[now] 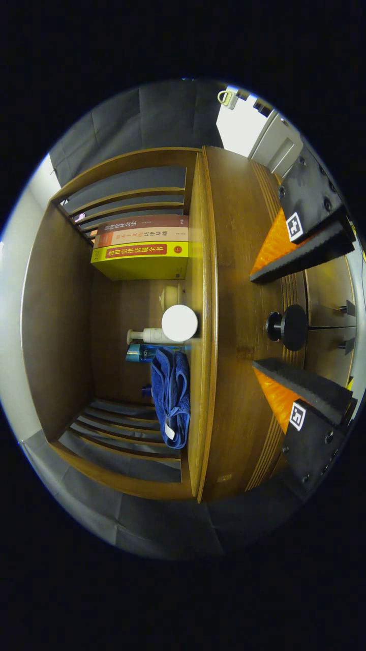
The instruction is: Pull open the drawer, take out the items inside it, and place them on the countertop above the cabinet.
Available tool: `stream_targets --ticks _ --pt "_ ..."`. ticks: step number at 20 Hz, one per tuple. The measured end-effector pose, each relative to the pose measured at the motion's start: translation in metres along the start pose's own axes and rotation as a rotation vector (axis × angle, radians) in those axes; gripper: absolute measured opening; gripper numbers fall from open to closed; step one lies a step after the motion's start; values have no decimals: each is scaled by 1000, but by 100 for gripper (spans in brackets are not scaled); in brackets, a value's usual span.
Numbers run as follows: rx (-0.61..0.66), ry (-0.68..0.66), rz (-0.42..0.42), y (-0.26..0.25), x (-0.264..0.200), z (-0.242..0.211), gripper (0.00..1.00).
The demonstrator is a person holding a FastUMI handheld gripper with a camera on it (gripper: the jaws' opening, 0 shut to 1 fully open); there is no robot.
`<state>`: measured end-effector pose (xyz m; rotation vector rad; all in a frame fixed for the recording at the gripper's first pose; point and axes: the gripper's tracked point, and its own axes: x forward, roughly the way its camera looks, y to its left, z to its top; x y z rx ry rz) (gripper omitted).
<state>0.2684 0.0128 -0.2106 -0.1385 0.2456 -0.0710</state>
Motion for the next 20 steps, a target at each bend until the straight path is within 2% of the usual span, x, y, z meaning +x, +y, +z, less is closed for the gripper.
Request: stream_targets --ticks 2,5,10,13,20 --pt "-7 24 -5 -1 -3 -2 99" --pt "19 17 25 9 -33 8 99" --pt "30 -97 33 2 -110 73 99" --pt "38 -122 41 -1 -157 104 99" --pt "60 -126 22 -21 -251 125 99"
